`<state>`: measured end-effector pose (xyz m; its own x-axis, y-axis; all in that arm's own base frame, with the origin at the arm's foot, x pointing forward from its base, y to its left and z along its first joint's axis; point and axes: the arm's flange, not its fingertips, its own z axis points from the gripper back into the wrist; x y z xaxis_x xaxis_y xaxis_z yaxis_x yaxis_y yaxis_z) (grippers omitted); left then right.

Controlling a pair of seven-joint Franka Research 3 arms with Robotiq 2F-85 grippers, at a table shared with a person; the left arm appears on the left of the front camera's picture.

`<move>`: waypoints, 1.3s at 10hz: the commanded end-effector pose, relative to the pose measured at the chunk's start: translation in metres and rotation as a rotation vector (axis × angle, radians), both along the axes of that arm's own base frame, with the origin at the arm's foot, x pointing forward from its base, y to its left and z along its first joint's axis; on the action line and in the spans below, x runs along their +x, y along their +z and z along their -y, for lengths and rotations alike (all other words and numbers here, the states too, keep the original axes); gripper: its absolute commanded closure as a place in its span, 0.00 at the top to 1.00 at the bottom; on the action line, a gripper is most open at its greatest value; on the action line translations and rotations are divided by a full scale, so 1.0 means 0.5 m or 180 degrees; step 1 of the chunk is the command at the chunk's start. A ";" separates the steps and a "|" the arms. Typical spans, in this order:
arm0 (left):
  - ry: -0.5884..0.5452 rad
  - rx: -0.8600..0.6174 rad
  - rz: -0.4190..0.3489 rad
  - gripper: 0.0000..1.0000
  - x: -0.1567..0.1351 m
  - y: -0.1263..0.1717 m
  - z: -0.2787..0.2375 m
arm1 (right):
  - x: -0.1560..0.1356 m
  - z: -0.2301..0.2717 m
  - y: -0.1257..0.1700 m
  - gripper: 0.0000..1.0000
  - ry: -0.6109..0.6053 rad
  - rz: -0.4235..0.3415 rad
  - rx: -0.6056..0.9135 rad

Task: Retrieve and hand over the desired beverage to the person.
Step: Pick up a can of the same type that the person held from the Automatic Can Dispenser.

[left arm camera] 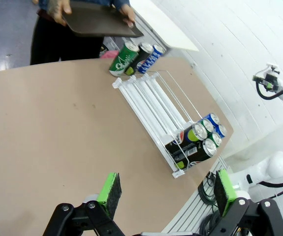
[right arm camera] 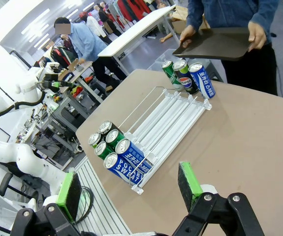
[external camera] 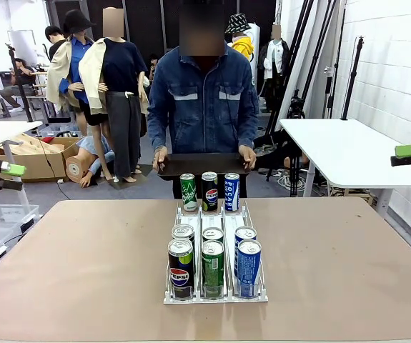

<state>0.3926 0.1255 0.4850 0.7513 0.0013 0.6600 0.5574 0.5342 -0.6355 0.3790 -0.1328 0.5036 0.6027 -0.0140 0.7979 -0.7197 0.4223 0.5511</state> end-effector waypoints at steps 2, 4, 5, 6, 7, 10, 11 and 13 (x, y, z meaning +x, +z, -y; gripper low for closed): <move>-0.0224 0.0288 -0.0272 1.00 -0.020 0.034 0.116 | 0.000 -0.001 0.001 1.00 0.0011 0.0009 0.0015; -0.0339 0.0667 -0.0418 1.00 -0.035 0.059 0.219 | 0.000 -0.001 0.001 1.00 0.0011 0.0009 0.0015; -0.0408 0.0844 -0.0455 1.00 -0.047 0.074 0.267 | 0.000 -0.001 0.001 1.00 0.0011 0.0009 0.0015; -0.0476 0.0994 -0.0490 1.00 -0.054 0.089 0.316 | 0.000 -0.001 0.001 1.00 0.0011 0.0009 0.0015; -0.0515 0.1180 -0.0538 1.00 -0.059 0.098 0.372 | 0.000 -0.001 0.001 1.00 0.0011 0.0009 0.0015; -0.0450 0.1740 -0.0584 1.00 -0.070 0.089 0.519 | 0.000 -0.001 0.001 1.00 0.0011 0.0009 0.0015; -0.0489 0.1916 -0.0523 1.00 -0.075 0.084 0.564 | 0.000 -0.001 0.001 1.00 0.0011 0.0009 0.0015; -0.0451 0.2182 -0.0513 1.00 -0.084 0.070 0.640 | 0.000 -0.001 0.001 1.00 0.0011 0.0009 0.0015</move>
